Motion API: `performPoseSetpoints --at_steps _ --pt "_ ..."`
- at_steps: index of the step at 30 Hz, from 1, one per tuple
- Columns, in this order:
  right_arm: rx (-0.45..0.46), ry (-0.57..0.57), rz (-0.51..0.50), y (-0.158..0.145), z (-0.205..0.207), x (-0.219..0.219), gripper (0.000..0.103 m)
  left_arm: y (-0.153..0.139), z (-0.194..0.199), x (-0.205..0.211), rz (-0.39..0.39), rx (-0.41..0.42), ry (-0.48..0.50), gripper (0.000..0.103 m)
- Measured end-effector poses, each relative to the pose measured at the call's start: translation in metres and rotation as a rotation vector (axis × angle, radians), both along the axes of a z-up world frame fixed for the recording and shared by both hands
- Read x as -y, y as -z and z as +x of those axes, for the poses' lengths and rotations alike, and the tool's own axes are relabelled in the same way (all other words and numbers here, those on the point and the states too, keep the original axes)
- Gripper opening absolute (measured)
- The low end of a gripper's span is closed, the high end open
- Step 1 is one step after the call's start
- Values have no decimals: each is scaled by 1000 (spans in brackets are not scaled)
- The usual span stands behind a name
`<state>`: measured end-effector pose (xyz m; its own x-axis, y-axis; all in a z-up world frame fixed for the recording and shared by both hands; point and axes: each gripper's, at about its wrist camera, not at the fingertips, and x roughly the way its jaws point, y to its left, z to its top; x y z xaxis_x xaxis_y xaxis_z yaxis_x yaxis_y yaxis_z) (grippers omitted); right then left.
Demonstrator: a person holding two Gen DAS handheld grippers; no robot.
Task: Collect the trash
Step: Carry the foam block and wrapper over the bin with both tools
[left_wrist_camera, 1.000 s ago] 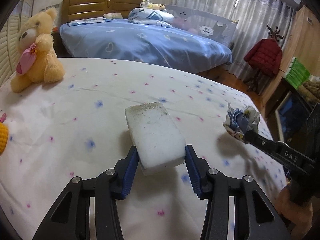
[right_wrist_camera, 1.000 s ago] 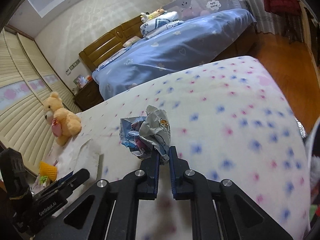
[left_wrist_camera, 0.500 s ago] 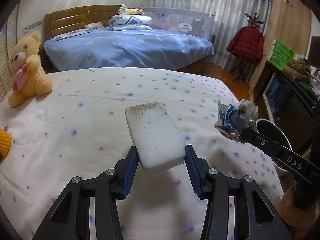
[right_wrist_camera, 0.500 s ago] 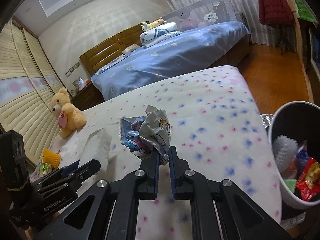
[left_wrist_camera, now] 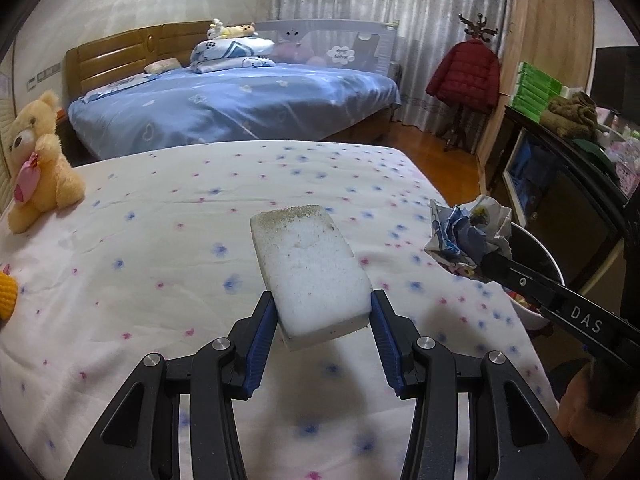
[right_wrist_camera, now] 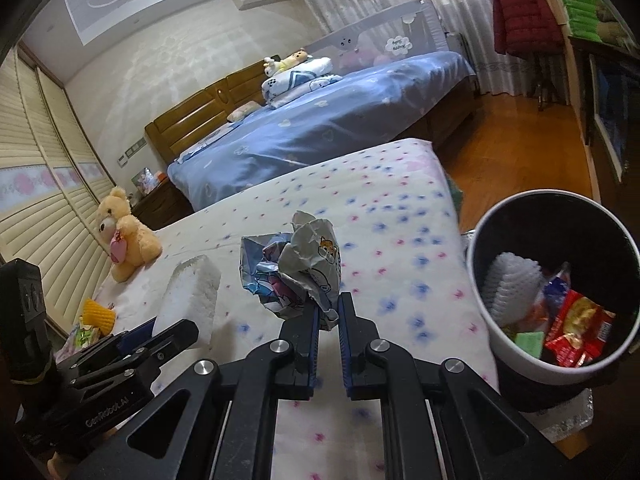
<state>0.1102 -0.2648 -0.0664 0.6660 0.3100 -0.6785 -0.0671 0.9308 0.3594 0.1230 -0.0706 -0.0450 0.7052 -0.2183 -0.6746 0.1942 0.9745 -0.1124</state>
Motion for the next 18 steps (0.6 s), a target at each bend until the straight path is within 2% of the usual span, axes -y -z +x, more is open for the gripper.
performPoseSetpoints --at_steps 18 --pt "-7 72 -42 -2 -18 31 9 -2 -8 26 30 6 47 46"
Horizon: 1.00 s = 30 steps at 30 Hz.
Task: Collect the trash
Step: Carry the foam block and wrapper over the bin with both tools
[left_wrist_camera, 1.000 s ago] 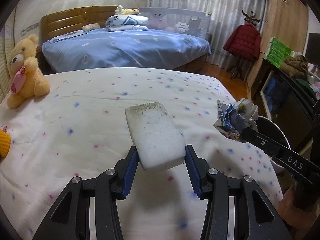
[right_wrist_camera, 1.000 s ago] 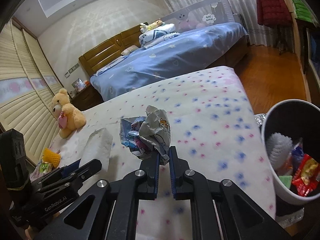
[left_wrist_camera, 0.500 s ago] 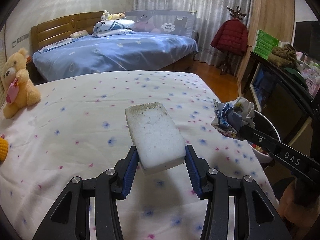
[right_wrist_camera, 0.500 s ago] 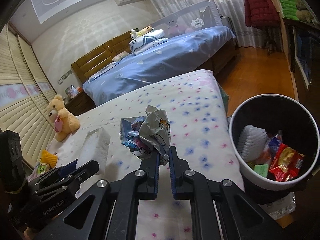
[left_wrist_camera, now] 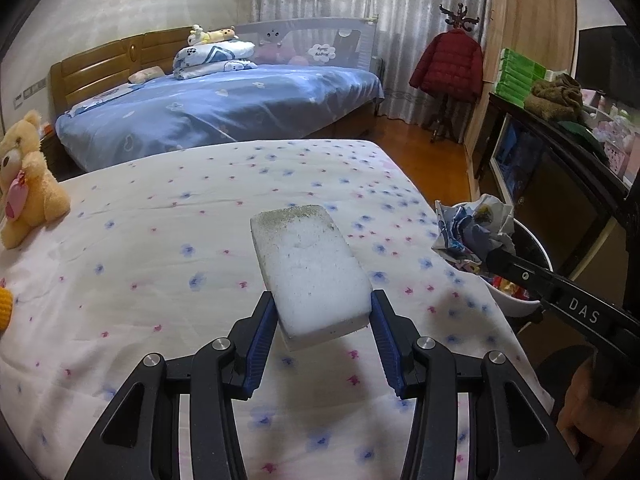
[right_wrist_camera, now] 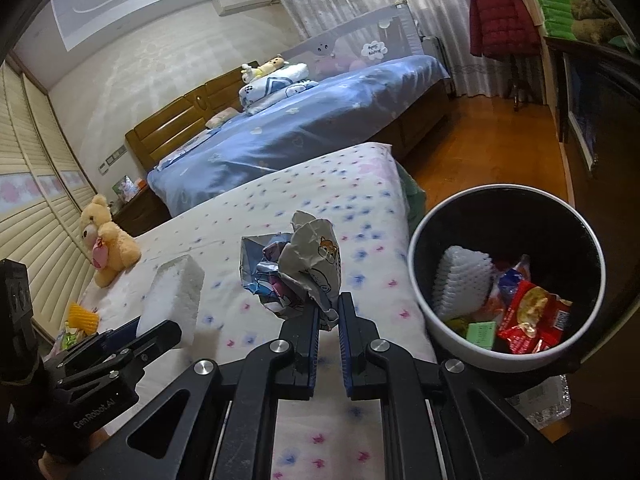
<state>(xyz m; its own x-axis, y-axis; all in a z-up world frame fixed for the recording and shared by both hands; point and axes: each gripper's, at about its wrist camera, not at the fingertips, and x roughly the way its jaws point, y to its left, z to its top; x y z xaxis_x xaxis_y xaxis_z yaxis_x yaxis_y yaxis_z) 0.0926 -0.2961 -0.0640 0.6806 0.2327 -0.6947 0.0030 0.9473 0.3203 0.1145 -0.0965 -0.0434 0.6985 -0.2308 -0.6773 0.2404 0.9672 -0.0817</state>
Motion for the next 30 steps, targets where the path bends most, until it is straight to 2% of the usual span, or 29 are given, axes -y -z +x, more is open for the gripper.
performPoseSetpoints --at_steps 30 --pt "-16 72 -21 -2 -11 32 9 8 12 35 19 -4 101 46"
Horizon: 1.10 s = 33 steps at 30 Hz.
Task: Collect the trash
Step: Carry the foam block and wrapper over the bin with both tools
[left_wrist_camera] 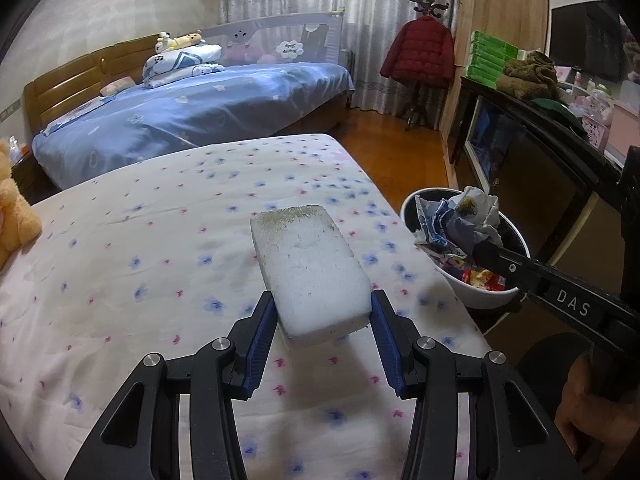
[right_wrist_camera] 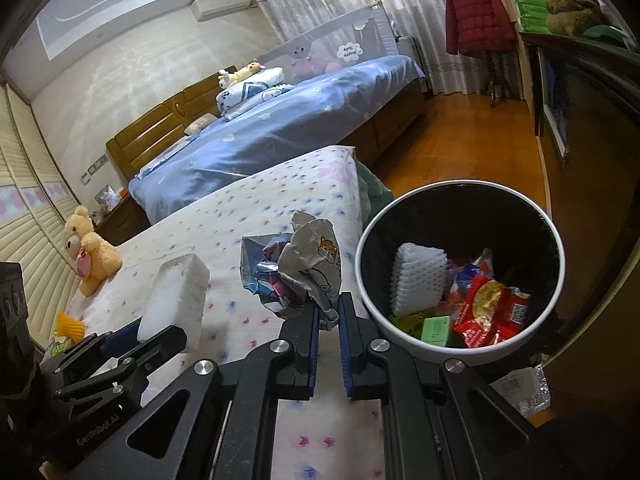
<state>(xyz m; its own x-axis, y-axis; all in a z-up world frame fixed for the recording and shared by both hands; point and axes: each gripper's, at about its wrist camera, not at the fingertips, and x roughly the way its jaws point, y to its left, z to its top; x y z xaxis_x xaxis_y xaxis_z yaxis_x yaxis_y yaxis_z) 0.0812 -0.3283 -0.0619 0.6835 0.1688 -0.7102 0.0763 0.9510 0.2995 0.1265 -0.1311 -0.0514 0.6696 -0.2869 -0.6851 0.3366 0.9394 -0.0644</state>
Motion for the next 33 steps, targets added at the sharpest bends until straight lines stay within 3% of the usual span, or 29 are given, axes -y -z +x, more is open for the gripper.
performPoseSetpoints --at_steps 33 --pt "-25 169 -24 1 -9 77 9 -4 12 64 -1 -9 150 46"
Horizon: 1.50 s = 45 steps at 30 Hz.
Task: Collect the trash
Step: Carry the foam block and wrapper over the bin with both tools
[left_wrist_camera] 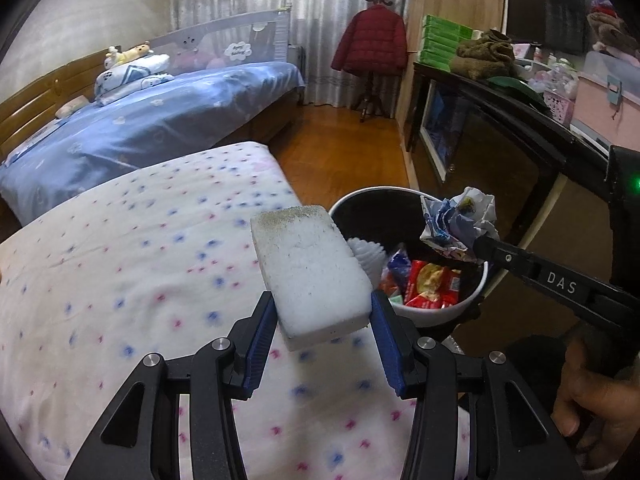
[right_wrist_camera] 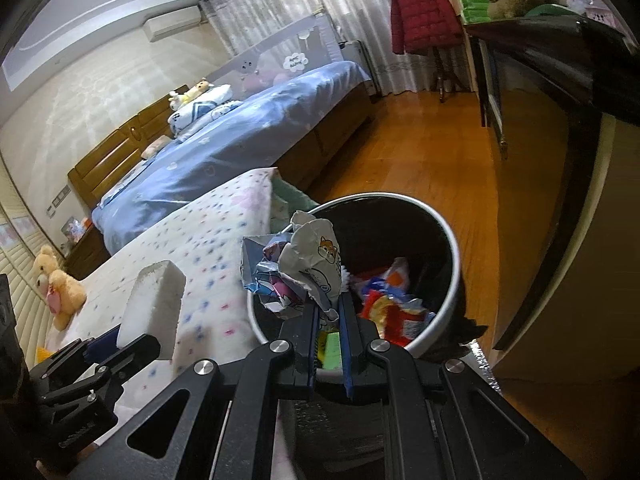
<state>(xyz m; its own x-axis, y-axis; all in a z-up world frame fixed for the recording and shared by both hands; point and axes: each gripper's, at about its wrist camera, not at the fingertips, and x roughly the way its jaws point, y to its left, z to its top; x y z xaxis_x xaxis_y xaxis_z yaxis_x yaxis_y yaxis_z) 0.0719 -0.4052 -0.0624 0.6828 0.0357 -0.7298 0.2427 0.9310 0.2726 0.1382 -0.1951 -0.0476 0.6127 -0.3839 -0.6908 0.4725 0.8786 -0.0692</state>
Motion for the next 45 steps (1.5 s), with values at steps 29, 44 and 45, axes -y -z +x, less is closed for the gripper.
performPoseSetpoints --at_steps 29,44,45 --pt "-65 37 2 14 15 36 9 7 31 54 43 -7 51 47" --pt "-91 25 7 15 29 43 10 8 36 70 58 -17 56 47" --pt "-93 24 6 15 30 43 10 8 37 70 58 -19 57 47"
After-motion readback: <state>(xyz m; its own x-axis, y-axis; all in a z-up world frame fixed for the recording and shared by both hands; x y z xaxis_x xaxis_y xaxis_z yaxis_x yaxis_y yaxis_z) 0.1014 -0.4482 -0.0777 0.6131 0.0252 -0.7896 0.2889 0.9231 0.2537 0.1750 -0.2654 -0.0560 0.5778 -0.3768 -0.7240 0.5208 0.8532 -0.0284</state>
